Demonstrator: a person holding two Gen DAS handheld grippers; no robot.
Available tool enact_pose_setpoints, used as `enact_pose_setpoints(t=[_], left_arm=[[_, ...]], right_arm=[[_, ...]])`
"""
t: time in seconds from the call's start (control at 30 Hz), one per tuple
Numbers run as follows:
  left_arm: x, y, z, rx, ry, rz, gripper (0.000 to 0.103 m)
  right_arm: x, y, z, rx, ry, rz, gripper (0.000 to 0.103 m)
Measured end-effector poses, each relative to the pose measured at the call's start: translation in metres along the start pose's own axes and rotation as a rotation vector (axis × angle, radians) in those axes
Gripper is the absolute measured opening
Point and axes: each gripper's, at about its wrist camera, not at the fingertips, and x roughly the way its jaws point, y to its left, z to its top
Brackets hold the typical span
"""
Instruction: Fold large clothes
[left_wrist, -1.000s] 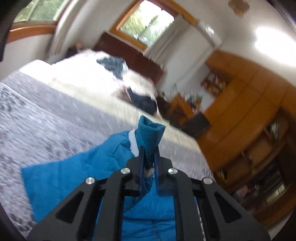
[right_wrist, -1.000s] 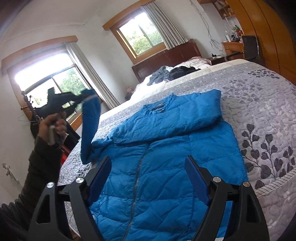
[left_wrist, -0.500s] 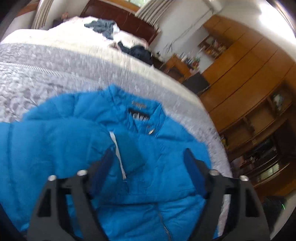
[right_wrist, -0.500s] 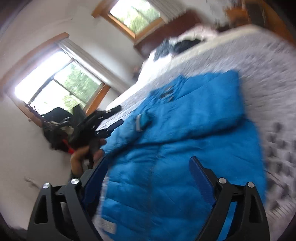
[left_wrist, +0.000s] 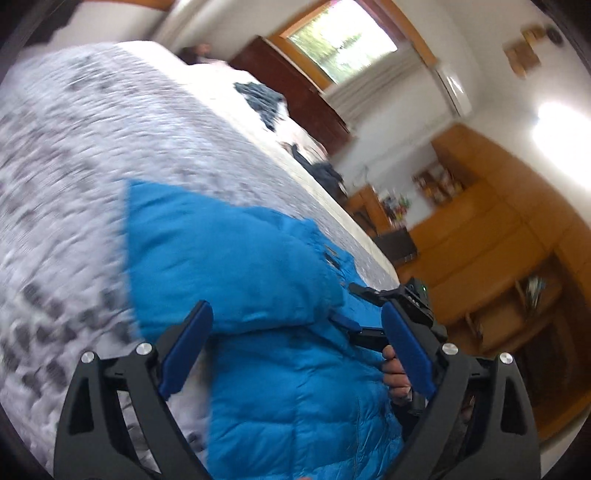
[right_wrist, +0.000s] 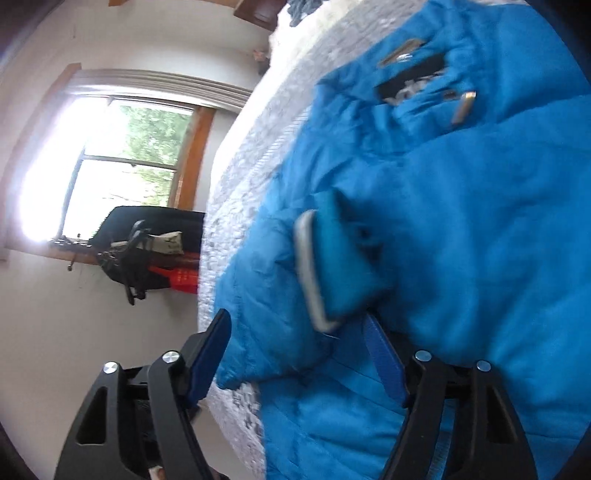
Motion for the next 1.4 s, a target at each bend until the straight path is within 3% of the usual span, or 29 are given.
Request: enact_pose_setpoints(t=[0.07,0.1,0.13,0.17,0.23,0.33,0.53,0.73,0.87,1.03,1.2,1.27,1.3,1.33,1.4], left_arm=[[-0.007,0.014,-0.001,-0.041,-0.012,-0.008,0.092],[-0.008,0.018,-0.001,-0.048,-0.008,-0.005,0.092],[-0.008,0.020,-0.001,-0.051,-0.003,0.000,0.092],[-0.007,0.021,0.000,-0.055,0.001,0.006,0.092],[-0.007,0.023,0.001,-0.060,0.005,0.003,0.092],[-0.009,0.025,0.004,-0.062,-0.006,-0.006,0.092],[-0.001,0.016,0.007,-0.045,0.005,-0.033,0.092],[0.026,-0.004,0.012,0.008,0.049,-0.061,0.092],[0.053,-0.014,0.015,0.024,0.090,-0.076,0.092],[0.092,-0.032,0.016,0.072,0.167,-0.098,0.092],[0.129,-0.043,0.017,0.139,0.240,-0.061,0.092],[0.141,-0.040,0.018,0.140,0.268,-0.037,0.092],[0.147,-0.038,0.019,0.138,0.284,-0.026,0.092],[0.151,-0.035,0.019,0.136,0.293,-0.016,0.092],[0.154,-0.031,0.022,0.129,0.297,-0.016,0.092]], right_arm=[[0.006,0.003,-0.002,-0.004,-0.014,-0.014,0.063],[0.010,0.006,0.000,-0.011,-0.021,-0.035,0.051],[0.013,0.008,0.001,-0.023,-0.025,-0.054,0.030],[0.014,0.011,0.003,-0.046,-0.032,-0.084,0.019],[0.013,0.019,0.004,-0.084,-0.050,-0.119,0.009],[-0.013,0.043,0.006,-0.174,-0.126,-0.169,0.006],[-0.097,0.090,0.000,-0.341,-0.304,-0.292,0.005],[-0.177,0.105,-0.024,-0.469,-0.470,-0.465,0.005],[-0.211,0.067,-0.043,-0.440,-0.540,-0.557,0.005],[-0.218,0.001,-0.050,-0.326,-0.519,-0.584,0.005],[-0.215,-0.055,-0.061,-0.221,-0.473,-0.540,0.005],[-0.217,-0.075,-0.058,-0.133,-0.435,-0.437,0.015],[-0.220,-0.082,-0.056,-0.087,-0.429,-0.399,0.036],[-0.225,-0.090,-0.052,-0.044,-0.429,-0.363,0.051],[-0.234,-0.100,-0.042,0.033,-0.439,-0.295,0.050]])
